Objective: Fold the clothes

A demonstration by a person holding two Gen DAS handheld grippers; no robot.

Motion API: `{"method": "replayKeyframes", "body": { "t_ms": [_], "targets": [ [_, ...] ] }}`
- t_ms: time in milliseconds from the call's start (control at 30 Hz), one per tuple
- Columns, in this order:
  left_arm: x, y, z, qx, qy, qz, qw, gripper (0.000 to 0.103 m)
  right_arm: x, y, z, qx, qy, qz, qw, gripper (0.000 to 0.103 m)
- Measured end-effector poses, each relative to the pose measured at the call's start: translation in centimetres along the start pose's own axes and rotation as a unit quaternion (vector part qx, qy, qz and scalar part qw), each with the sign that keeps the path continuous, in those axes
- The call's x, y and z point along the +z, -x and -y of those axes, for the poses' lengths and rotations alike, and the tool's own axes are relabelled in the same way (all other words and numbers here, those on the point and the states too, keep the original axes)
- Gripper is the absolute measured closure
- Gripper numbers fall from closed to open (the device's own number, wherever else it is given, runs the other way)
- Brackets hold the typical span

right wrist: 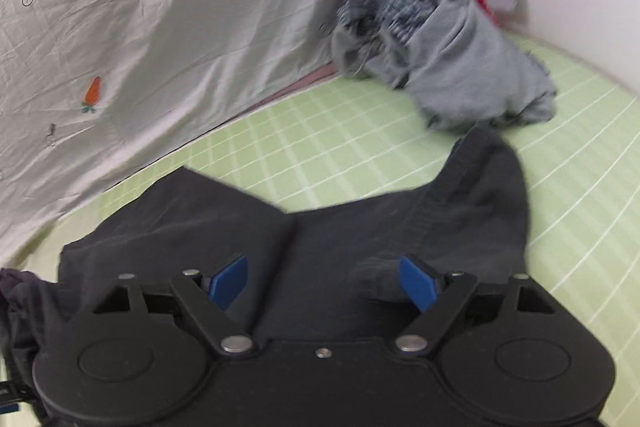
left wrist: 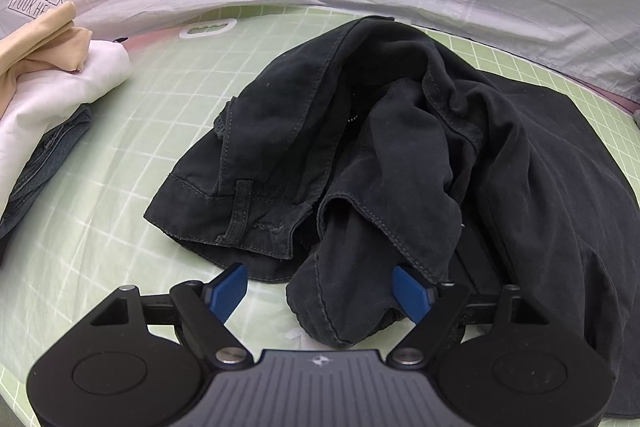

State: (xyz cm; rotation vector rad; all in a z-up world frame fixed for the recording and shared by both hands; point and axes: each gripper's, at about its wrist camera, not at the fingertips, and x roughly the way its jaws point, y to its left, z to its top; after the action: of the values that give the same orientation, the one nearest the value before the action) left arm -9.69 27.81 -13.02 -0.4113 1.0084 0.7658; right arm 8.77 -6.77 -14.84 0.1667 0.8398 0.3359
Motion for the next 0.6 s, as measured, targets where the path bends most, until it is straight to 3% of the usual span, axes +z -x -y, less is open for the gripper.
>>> {"method": "replayKeyframes", "body": {
  "t_ms": [167, 333, 433, 533, 567, 600],
  "targets": [
    [0.5, -0.8, -1.5, 0.007, 0.012, -0.006, 0.9999, 0.021, -1.9, -2.1, -3.5, 0.047, 0.003, -0.038, 0.998, 0.028],
    [0.7, -1.7, -2.0, 0.0, 0.021, -0.018, 0.9996, 0.016, -3.5, -4.9, -3.8, 0.057, -0.055, -0.111, 0.991, 0.03],
    [0.7, -2.1, -1.9, 0.004, 0.017, -0.019, 0.9997, 0.013, -4.4, -5.8, -4.0, 0.085, -0.066, -0.135, 0.985, 0.031],
    [0.9, -2.5, -1.9, 0.007, 0.018, -0.022, 0.9996, 0.013, -4.7, -6.3, -4.2, 0.117, -0.082, -0.141, 0.98, 0.024],
    [1.0, -2.6, -1.9, 0.008, 0.017, -0.023, 0.9995, 0.013, -4.5, -6.4, -4.4, 0.123, -0.084, -0.15, 0.977, 0.028],
    [1.1, -2.7, -1.8, 0.01, 0.016, -0.025, 0.9995, 0.012, -4.4, -6.5, -4.4, 0.133, -0.096, -0.158, 0.974, 0.051]
  ]
}}
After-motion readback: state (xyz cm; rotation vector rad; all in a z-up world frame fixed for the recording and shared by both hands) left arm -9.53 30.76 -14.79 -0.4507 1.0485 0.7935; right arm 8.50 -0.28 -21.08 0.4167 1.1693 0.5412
